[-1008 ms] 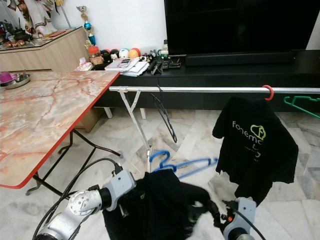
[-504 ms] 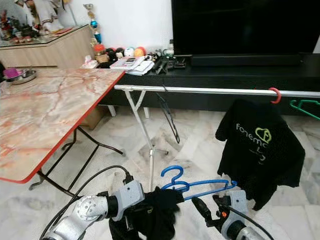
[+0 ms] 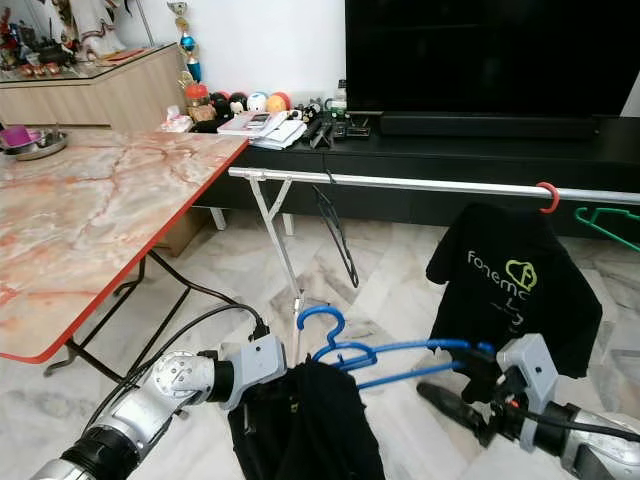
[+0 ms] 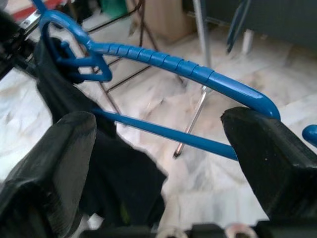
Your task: Hang hanger
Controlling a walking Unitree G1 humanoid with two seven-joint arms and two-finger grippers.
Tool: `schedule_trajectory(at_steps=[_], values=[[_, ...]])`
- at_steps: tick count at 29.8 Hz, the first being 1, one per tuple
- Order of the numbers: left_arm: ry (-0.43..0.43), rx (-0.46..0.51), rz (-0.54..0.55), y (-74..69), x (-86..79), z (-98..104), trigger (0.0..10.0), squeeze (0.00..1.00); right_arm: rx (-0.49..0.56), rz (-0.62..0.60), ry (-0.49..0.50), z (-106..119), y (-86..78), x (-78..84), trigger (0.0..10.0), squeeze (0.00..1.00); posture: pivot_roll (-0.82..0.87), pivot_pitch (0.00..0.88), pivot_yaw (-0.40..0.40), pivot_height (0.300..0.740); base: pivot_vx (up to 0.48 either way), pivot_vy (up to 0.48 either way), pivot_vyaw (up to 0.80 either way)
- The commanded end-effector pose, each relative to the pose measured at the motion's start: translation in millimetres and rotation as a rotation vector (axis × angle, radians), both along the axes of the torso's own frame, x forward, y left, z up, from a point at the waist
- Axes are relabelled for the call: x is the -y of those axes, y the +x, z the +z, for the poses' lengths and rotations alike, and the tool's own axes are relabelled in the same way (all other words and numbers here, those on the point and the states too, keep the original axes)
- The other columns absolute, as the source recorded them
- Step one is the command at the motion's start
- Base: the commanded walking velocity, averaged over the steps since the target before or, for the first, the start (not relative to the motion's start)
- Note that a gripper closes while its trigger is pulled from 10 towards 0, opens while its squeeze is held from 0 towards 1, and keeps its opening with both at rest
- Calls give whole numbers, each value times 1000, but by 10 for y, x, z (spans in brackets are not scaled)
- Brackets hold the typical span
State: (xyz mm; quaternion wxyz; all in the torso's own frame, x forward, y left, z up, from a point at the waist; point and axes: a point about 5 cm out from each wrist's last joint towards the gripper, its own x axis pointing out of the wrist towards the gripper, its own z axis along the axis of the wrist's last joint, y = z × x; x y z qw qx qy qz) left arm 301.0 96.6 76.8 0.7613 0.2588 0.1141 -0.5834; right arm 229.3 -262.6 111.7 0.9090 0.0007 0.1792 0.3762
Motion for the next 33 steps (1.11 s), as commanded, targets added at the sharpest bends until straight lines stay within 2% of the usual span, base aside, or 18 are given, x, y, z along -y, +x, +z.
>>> schedule_trajectory(at_steps=[1,3,5,6,7,8,9,12,14,17,18,19,24,25,26,29,32,33], values=[[90,-20,-23,11,-91,-40,0,0,45,42,-31,150,28,-33,10000,0,-76,0,25,740,0,0,0],[87,33,24,111,-65,14,0,0,-14,72,-74,90,-5,-51,10000,0,-76,6,33,740,0,0,0],[49,37,52,133,-45,39,0,0,-32,71,-77,32,-29,-62,10000,0,-73,12,36,740,0,0,0],[-47,44,105,169,-11,106,0,0,-90,68,-78,-126,-108,-100,10000,0,-62,20,40,740,0,0,0],[-94,40,130,181,-8,138,0,0,-125,69,-73,-213,-161,-128,10000,0,-59,25,43,740,0,0,0],[-94,40,130,181,-8,138,0,0,-125,69,-73,-213,-161,-128,10000,0,-59,25,43,740,0,0,0],[-153,34,165,192,-25,184,0,0,-188,74,-74,-367,-259,-176,10000,0,-51,37,46,740,0,0,0],[-229,17,204,188,-71,248,0,0,-299,91,-87,-632,-439,-266,10000,0,-36,56,50,740,0,0,0],[-241,15,214,182,-89,257,0,0,-338,105,-94,-715,-509,-304,10000,0,-30,64,52,740,0,0,0],[-203,25,206,160,-119,223,0,0,-359,131,-98,-769,-575,-355,10000,0,-18,74,57,740,0,0,0],[-86,49,169,119,-180,138,0,0,-340,186,-72,-710,-605,-447,10000,0,-15,82,60,740,0,0,0],[-34,44,144,99,-211,95,0,0,-316,218,-46,-626,-586,-487,10000,0,-20,88,69,740,0,0,0],[61,-10,124,59,-297,-32,0,0,-225,277,-16,-392,-532,-539,10000,0,-32,61,97,740,0,0,0],[102,-19,112,42,-313,-73,0,0,-196,284,-2,-318,-515,-544,10000,0,-30,52,97,740,0,0,0],[157,-36,77,3,-324,-129,0,0,-137,314,39,-133,-486,-564,10000,0,-18,37,92,740,0,0,0],[161,-51,41,-42,-314,-137,0,0,-89,340,37,-4,-444,-553,10000,0,-8,13,81,740,0,0,0],[168,-82,-14,-103,-303,-142,0,0,-29,326,-74,95,-274,-431,10000,0,-13,10,74,740,0,0,0],[168,-82,-14,-103,-303,-142,0,0,-29,326,-74,95,-274,-431,10000,0,-13,10,74,740,0,0,0]])
